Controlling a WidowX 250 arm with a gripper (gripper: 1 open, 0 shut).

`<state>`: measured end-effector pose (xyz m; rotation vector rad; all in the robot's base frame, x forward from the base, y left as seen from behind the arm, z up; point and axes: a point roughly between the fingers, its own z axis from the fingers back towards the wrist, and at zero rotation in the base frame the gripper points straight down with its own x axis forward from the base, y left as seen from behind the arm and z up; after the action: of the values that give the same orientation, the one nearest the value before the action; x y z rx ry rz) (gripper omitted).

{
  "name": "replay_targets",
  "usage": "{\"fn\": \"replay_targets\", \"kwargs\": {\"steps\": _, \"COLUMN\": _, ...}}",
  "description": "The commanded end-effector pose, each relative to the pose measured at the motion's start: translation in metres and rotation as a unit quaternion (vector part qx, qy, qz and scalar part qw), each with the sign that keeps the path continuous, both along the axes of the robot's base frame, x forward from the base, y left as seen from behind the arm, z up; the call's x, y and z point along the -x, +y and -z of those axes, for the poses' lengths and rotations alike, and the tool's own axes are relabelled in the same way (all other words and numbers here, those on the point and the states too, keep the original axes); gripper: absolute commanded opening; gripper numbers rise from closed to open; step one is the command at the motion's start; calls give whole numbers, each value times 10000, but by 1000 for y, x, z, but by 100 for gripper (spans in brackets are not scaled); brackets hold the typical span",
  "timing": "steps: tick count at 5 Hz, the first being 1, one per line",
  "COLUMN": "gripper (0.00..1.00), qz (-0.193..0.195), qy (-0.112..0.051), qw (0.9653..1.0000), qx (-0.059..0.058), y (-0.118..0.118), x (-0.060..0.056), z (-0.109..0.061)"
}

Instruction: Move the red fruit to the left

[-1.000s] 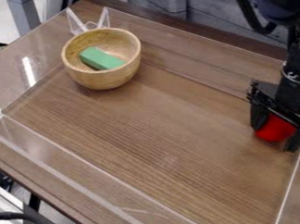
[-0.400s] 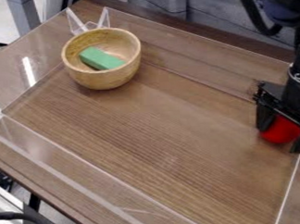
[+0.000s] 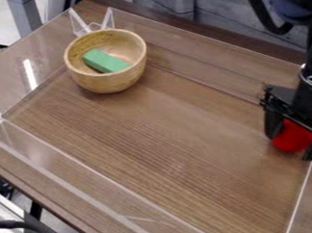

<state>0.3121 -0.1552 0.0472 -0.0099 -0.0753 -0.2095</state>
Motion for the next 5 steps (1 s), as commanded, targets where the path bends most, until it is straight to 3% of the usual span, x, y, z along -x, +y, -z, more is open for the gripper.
{"fn": "replay_targets", "kwargs": {"steps": 1, "gripper": 100, "qz": -237, "qy": -367, "qw": 9989, "qx": 148, "y": 1, "x": -1, "z": -29}}
{"fn": "replay_targets", "kwargs": {"steps": 2, "gripper": 0, "qz": -361, "qy": -390, "qw": 9985, "qx": 142, "y": 0, "x": 1, "z": -24}}
{"fn": "replay_targets", "kwargs": {"steps": 4, "gripper": 0, "qz": -931, "qy": -776, "qw": 9924, "qx": 200, "y": 8, "x": 1, "z": -51}}
{"fn": "replay_targets", "kwargs": {"steps": 5, "gripper": 0, "qz": -1398, "qy": -913, "qw": 9857, "qx": 212, "y": 27, "x": -1, "z": -59}}
